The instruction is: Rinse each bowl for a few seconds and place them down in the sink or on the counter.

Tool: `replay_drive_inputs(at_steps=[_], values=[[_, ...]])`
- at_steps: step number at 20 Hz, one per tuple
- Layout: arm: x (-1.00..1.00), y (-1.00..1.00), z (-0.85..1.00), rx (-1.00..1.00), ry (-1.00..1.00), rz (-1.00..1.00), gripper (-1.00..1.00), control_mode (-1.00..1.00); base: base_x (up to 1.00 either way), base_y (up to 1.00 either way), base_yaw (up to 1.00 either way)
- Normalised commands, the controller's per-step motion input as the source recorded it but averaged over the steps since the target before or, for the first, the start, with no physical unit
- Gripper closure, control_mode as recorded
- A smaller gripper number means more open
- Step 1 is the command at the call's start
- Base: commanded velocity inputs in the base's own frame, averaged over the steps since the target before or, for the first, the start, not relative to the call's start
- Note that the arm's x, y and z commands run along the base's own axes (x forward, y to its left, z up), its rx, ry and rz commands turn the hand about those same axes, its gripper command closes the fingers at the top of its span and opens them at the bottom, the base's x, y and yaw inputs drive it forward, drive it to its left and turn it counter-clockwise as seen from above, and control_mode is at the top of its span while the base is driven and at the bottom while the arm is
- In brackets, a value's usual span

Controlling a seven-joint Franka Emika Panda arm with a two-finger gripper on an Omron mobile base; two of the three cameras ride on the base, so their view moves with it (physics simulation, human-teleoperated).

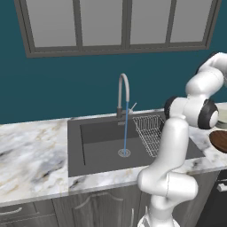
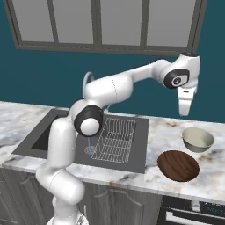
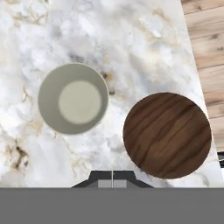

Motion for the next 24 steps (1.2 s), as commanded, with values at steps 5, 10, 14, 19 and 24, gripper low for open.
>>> replay_drive_inputs(at_steps=[5, 10, 14, 19, 24], values=[[-0.14, 0.00, -0.47, 0.00, 0.00, -0.01, 1.00, -1.00, 0.00, 0.00, 0.00], [-0.18, 0.01, -0.42, 0.00, 0.00, -0.03, 1.00, -1.00, 0.00, 0.00, 0.00], [-0.08, 0.01, -0.24, 0.00, 0.00, -0.04, 1.00, -1.00, 0.00, 0.00, 0.00], [0.00, 0.00, -0.20, 0.00, 0.00, -0.05, 1.00, -1.00, 0.00, 0.00, 0.00], [0.00, -0.01, -0.24, 0.00, 0.00, -0.05, 1.00, -1.00, 0.00, 0.00, 0.00]])
